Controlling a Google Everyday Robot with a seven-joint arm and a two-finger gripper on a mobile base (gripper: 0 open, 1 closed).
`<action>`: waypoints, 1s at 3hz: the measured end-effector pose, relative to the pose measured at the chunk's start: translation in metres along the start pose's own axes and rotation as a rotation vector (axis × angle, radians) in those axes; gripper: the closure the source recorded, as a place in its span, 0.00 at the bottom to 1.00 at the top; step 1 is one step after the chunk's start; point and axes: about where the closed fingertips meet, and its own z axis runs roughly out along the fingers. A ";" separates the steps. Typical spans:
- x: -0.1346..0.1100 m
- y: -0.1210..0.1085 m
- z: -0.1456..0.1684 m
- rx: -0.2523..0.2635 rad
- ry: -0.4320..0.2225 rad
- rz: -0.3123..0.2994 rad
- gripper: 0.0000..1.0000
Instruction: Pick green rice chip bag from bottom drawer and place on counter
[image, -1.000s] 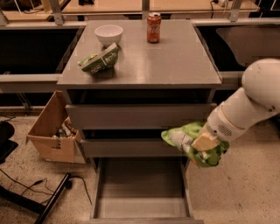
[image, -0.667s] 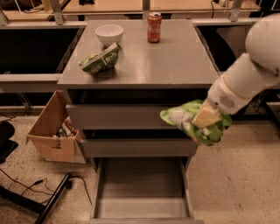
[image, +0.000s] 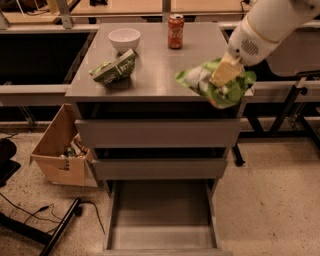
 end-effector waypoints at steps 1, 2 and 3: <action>-0.052 -0.041 -0.007 0.051 -0.082 -0.015 1.00; -0.101 -0.093 0.002 0.093 -0.242 -0.005 1.00; -0.115 -0.119 0.045 0.095 -0.292 0.026 1.00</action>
Offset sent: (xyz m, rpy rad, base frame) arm 0.1734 0.0332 0.1008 0.2583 -0.3230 -0.0059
